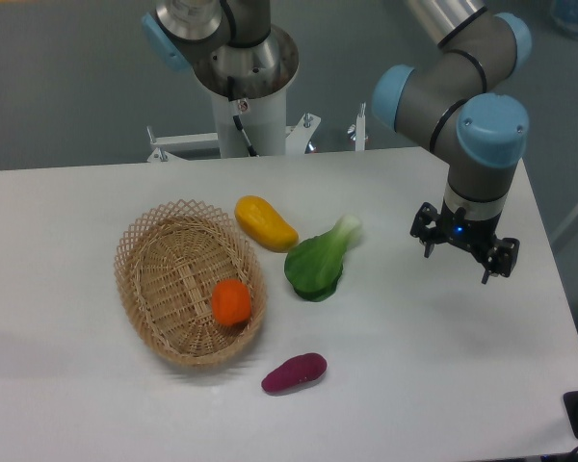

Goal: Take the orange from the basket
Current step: 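Move the gripper over the basket above the orange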

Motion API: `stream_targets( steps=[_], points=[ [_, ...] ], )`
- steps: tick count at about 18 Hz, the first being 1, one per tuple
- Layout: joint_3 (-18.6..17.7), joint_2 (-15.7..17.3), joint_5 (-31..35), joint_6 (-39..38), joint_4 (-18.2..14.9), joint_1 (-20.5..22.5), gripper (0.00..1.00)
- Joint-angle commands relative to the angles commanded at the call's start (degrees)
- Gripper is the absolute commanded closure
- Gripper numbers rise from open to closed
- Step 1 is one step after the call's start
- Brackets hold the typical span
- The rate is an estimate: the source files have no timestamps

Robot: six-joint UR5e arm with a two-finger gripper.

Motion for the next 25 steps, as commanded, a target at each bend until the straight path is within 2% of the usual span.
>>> stream_targets(
  steps=[6, 9, 22, 25],
  points=[
    [-0.2, 0.3, -0.3, -0.5, -0.1, -0.4, 0.0],
    [-0.2, 0.4, -0.2, -5.8, -0.4, -1.9, 0.0],
    [-1.9, 0.7, -0.2, -24.6, -0.9, -13.3, 0.0],
    [-3.7, 0.9, -1.0, -27.1, -0.7, -15.5, 0.0]
  ],
)
